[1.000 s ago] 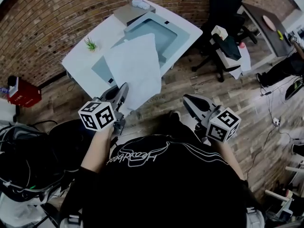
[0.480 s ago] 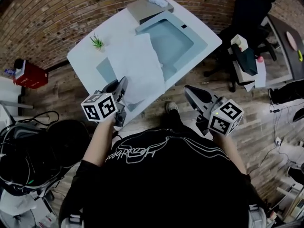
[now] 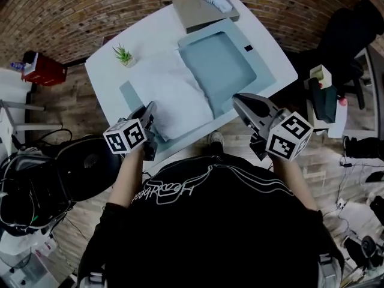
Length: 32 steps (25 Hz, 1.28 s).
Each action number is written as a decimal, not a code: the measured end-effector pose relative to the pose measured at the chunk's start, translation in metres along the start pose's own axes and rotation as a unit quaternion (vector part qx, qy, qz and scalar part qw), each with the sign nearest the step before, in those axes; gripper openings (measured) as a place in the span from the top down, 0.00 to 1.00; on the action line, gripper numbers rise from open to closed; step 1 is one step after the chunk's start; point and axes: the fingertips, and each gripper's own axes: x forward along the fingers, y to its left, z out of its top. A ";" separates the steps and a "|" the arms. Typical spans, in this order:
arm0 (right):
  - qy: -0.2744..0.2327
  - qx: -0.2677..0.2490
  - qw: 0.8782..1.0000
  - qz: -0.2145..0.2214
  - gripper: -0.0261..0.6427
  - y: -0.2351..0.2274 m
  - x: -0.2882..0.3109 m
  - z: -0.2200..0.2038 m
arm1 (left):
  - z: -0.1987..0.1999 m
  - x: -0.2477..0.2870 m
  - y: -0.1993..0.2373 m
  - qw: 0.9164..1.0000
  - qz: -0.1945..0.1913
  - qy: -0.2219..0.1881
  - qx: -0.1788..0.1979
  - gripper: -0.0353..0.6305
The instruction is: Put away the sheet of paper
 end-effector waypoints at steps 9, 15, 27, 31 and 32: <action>0.022 -0.014 0.998 0.051 0.96 -0.044 0.029 0.022 | -0.002 0.033 0.016 0.998 0.057 0.011 -0.024 0.90; 0.018 -0.020 0.997 0.071 0.96 -0.058 0.033 0.031 | -0.005 0.047 0.013 0.997 0.067 0.009 -0.043 0.90; -0.002 -0.023 0.997 0.080 0.96 -0.071 0.005 0.042 | -0.014 0.070 -0.015 0.997 0.053 0.021 -0.056 0.90; -0.004 -0.017 0.997 0.069 0.96 -0.076 -0.006 0.038 | -0.024 0.073 -0.022 0.997 0.050 0.029 -0.059 0.90; -0.005 -0.016 0.998 0.066 0.96 -0.078 -0.009 0.038 | -0.026 0.074 -0.023 0.997 0.048 0.031 -0.059 0.90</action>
